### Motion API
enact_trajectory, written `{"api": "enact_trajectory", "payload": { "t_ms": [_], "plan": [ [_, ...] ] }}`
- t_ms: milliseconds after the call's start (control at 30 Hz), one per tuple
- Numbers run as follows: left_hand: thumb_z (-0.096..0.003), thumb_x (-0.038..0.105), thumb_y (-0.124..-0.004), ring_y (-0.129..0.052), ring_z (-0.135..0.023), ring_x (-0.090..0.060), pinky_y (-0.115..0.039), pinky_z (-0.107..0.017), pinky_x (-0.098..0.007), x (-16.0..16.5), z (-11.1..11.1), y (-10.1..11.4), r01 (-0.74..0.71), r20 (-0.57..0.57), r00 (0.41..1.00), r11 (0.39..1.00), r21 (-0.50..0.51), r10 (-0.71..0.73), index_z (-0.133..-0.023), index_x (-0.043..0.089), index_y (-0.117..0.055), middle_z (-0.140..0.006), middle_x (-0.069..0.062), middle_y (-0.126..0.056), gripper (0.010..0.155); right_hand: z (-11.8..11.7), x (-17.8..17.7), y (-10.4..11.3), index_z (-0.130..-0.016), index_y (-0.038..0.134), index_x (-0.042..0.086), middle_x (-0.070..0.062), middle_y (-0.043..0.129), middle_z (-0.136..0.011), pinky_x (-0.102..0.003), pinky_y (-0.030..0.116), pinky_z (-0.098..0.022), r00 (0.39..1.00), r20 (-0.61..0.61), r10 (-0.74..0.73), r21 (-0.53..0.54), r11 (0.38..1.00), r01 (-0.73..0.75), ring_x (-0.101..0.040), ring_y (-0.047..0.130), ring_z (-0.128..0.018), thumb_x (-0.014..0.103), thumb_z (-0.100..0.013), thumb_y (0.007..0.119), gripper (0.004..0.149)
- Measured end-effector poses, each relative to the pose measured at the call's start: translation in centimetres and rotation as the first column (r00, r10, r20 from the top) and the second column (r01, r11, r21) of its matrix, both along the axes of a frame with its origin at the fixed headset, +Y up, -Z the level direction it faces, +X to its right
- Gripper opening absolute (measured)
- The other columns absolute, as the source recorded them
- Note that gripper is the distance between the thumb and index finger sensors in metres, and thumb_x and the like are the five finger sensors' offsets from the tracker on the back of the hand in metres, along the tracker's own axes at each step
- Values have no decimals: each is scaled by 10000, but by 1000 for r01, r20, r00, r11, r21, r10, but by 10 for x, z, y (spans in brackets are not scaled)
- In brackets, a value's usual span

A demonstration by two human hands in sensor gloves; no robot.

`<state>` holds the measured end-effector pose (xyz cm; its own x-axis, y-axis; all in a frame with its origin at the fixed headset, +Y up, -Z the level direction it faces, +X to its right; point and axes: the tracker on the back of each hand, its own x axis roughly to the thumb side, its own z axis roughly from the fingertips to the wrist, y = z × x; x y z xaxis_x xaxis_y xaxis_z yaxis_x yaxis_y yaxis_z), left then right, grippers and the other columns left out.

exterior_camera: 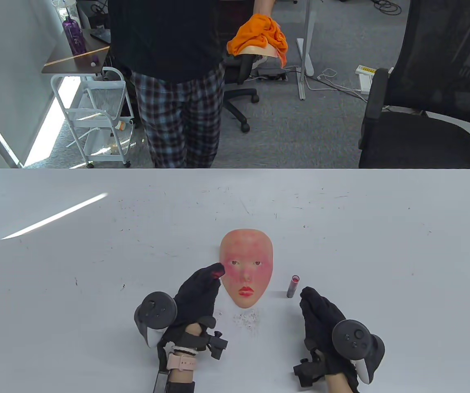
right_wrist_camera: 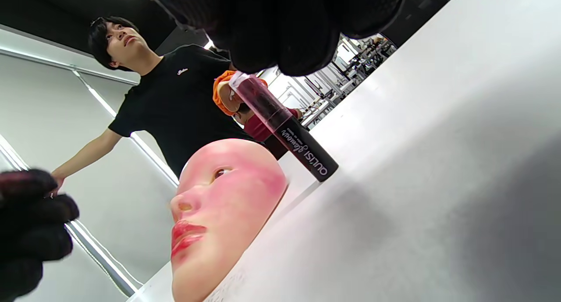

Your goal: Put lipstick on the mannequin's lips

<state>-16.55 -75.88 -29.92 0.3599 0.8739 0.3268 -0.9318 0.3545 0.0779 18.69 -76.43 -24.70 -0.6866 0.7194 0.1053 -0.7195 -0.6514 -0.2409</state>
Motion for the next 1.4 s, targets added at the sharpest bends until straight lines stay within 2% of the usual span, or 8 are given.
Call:
{"api": "enact_trajectory", "payload": {
  "t_ms": [233,367,433,500,600,667,1133,1400],
  "plan": [
    [-541,352,-723,-815,-813,-417,-727,-573,-490,-14,3,-5,-149,-18,989,989,10,149,-1014,183,-790,-1010,-200,-804,507,5,-3,5,-859,823,168,-72,954,-701,-506,729,-524,996,35,85,39,995,-86,-282,933,-591,354,-463,770,441],
    [-540,474,-732,-581,-990,-461,-558,-729,-548,-16,6,6,-80,-3,997,992,93,80,-1116,220,-644,-1139,-199,-611,636,10,-3,11,-941,747,170,-128,858,-855,-570,605,-647,969,111,219,112,966,-231,-347,836,-747,438,-463,748,548],
    [-531,532,-744,-288,-1076,-470,-314,-799,-593,-15,7,12,32,10,999,991,127,-34,-1168,271,-527,-1207,-180,-441,722,11,-4,14,-1008,670,202,-153,697,-1017,-623,423,-734,938,124,325,119,933,-339,-380,686,-911,479,-460,741,618],
    [-509,624,-748,-51,-1096,-408,-39,-762,-628,-14,10,17,213,-60,977,963,164,-206,-1196,343,-423,-1244,-139,-283,811,9,-5,16,-1082,533,280,-150,481,-1152,-651,241,-756,888,137,438,70,890,-450,-402,479,-1042,531,-446,733,712],
    [-503,732,-702,114,-1068,-375,77,-680,-654,-10,12,22,490,-100,872,858,155,-480,-1207,457,-249,-1265,-63,-79,881,8,-5,18,-1107,262,402,-97,243,-1225,-664,86,-732,760,143,634,-19,769,-639,-409,231,-1123,637,-440,673,817],
    [-492,768,-686,184,-1049,-359,111,-657,-654,-6,12,20,551,-76,835,827,113,-545,-1196,493,-184,-1259,-28,-4,907,7,-5,17,-1103,254,404,-90,226,-1230,-673,67,-716,728,137,672,-24,737,-676,-414,214,-1129,663,-429,663,830],
    [-481,769,-688,212,-1042,-334,132,-647,-639,4,10,-2,559,100,829,824,-99,-550,-1191,491,-194,-1252,2,19,908,5,-10,9,-1102,273,387,-90,197,-1225,-688,31,-683,702,51,711,-95,703,-705,-420,186,-1131,684,-419,651,835],
    [-484,762,-672,231,-1035,-331,133,-648,-639,2,10,-3,536,61,844,841,-67,-533,-1184,506,-171,-1247,9,43,898,5,-13,8,-1104,292,383,-96,218,-1225,-691,39,-682,687,50,725,-95,688,-719,-430,203,-1128,680,-418,651,829]
  ]
}}
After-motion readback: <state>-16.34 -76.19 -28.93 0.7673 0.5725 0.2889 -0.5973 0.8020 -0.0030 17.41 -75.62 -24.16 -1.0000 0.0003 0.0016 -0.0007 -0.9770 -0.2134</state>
